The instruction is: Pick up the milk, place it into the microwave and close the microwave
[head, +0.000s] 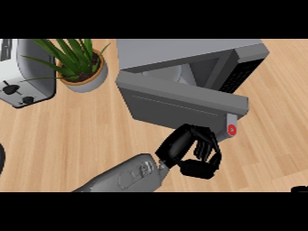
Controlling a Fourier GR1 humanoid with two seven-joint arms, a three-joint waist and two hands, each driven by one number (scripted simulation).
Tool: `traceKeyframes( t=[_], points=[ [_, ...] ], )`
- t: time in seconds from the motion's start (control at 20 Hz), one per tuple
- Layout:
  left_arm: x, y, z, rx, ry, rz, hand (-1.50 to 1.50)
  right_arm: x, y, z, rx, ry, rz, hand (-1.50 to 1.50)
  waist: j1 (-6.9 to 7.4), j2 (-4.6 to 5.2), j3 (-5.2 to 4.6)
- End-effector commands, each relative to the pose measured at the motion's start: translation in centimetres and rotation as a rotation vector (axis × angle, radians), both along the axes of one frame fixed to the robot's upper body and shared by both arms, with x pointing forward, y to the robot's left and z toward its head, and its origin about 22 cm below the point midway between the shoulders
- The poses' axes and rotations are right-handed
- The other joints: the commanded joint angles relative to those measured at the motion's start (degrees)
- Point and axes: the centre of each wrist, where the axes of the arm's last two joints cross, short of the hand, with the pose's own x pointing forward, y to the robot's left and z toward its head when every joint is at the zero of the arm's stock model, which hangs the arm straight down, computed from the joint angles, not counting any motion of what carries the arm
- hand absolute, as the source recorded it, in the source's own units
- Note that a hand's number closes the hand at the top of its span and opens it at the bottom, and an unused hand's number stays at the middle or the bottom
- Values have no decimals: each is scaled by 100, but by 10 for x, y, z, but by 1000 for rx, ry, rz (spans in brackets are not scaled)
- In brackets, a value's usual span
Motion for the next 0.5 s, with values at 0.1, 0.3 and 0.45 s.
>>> traceKeyframes(
  t=[0.1, 0.3, 0.45],
  points=[
    [26, -10, 27, -31, -44, 55, 150, 19, 4, 20, 14, -62, 61, -150, -303, 99, 7],
    [40, -15, 45, -43, -68, 88, 150, 25, 3, 28, 14, -73, 105, -150, -499, 132, 20],
    [50, -18, 55, -37, -87, 110, 150, 39, 5, 44, 15, -121, 140, -150, -566, 163, 25]
  ],
)
